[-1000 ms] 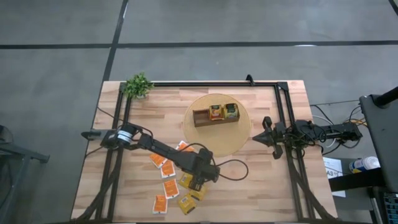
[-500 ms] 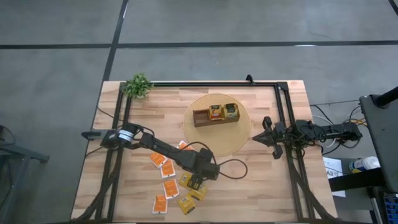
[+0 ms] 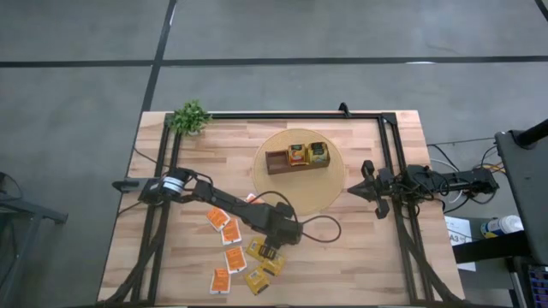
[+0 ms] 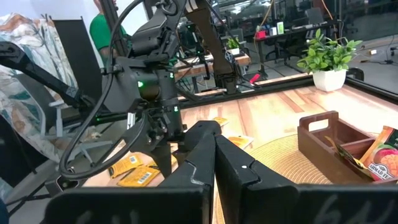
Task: Pick & Place Tea
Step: Put the orange tea bag into the middle section of the wooden organizer
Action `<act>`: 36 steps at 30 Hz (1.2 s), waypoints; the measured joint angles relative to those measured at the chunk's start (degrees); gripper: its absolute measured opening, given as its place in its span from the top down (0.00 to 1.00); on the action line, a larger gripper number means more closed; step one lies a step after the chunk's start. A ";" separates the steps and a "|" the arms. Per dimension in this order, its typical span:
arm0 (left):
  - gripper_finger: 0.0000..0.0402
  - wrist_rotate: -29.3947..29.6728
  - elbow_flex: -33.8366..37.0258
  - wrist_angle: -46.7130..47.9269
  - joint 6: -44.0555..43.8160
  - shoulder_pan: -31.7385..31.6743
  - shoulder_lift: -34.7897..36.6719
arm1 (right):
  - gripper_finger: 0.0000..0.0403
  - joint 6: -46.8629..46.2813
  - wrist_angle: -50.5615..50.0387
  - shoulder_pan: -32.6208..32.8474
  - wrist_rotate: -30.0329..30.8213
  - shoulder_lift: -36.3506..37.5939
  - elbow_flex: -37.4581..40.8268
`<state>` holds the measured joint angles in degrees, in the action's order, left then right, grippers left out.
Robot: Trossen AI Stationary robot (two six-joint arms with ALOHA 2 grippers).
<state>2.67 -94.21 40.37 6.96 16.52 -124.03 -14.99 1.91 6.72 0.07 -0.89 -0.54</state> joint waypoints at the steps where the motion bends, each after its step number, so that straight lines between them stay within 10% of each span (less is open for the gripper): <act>1: 0.61 0.01 0.16 -0.19 0.00 -0.06 0.00 | 0.98 -0.01 0.00 -0.02 0.01 -0.01 0.00; 8: 0.88 -0.21 0.16 -0.12 -0.01 -0.55 0.04 | 0.98 -0.02 0.00 0.00 0.01 0.01 0.00; 20: 0.99 -1.43 -7.82 14.29 1.95 -3.73 3.52 | 0.98 0.01 0.00 -0.02 0.01 0.01 0.00; 36: 1.00 -28.51 -31.00 26.51 2.61 -21.16 5.35 | 0.98 0.00 0.00 -0.02 0.01 -0.02 0.00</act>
<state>-25.84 -125.21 66.87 9.58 -4.63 -118.67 -14.99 1.91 6.70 0.08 -0.91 -0.54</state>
